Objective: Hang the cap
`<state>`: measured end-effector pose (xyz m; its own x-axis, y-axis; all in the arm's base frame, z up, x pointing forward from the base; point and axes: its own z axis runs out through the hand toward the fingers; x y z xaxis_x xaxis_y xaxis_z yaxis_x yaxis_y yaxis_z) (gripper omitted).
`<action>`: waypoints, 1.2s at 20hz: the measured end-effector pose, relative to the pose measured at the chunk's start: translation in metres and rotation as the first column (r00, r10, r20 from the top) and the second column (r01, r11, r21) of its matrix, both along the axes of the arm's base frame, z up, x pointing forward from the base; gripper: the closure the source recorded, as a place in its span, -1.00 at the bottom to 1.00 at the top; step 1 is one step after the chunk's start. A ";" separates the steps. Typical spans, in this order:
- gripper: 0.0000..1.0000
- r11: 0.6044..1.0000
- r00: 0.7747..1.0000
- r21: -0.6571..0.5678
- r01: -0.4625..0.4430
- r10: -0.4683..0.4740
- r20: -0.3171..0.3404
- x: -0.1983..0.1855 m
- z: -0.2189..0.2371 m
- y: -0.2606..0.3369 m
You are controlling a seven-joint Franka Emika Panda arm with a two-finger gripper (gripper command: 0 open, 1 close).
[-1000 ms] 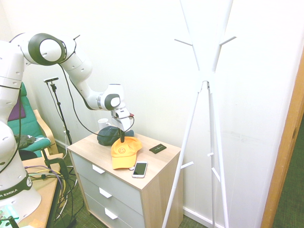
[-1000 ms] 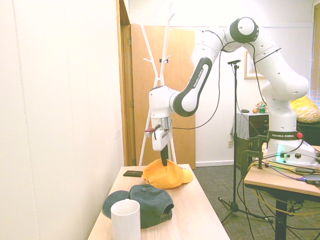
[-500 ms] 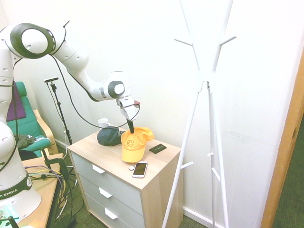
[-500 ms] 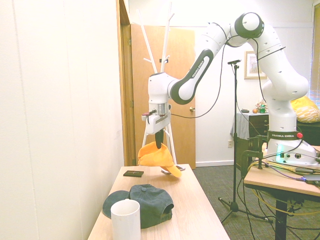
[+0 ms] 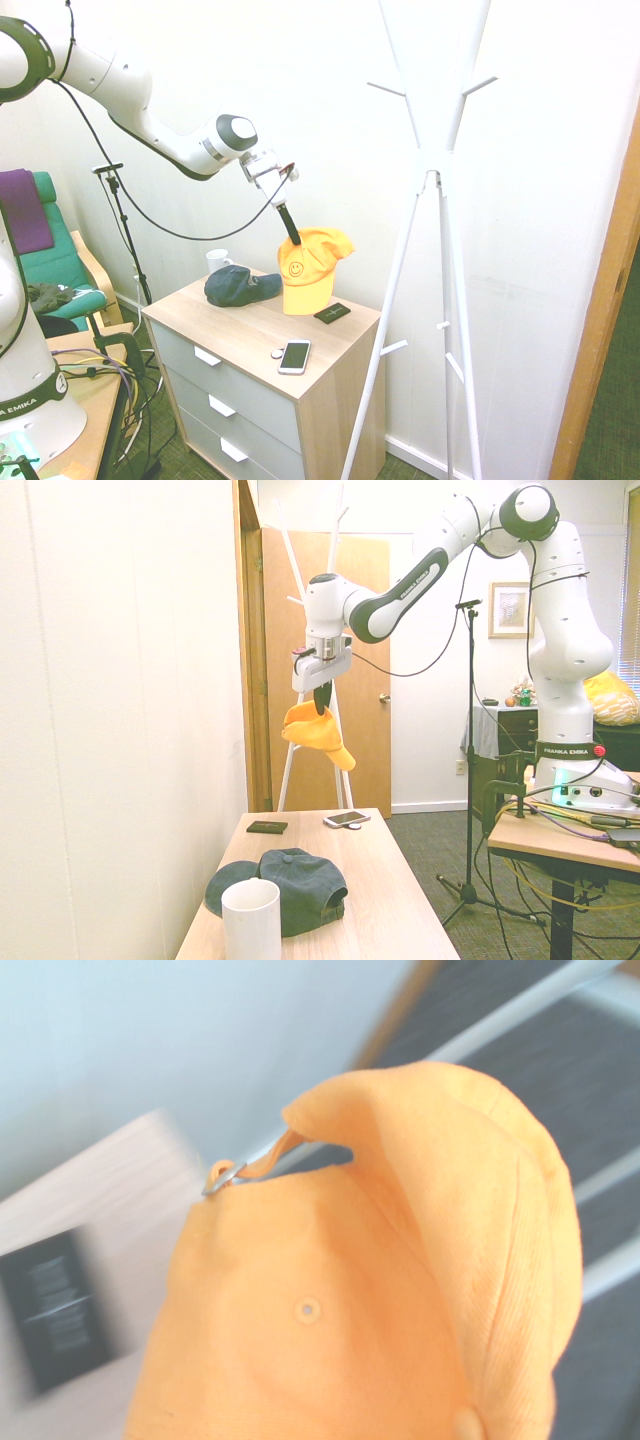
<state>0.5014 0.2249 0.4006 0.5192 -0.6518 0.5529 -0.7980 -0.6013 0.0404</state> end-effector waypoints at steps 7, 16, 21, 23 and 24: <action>1.00 0.922 0.998 -0.385 0.048 -0.034 0.043 -0.019 0.077 0.008; 1.00 0.761 0.972 -0.604 0.235 -0.192 0.136 0.001 0.148 -0.053; 1.00 0.737 0.965 -0.623 0.262 -0.201 0.167 0.006 0.192 -0.064; 1.00 0.716 0.963 -0.644 0.269 -0.203 0.177 0.007 0.208 -0.069; 1.00 0.702 0.962 -0.658 0.272 -0.202 0.182 0.007 0.215 -0.071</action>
<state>0.5088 0.1536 0.6153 0.3251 -0.1852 0.9274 -0.9312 -0.2339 0.2797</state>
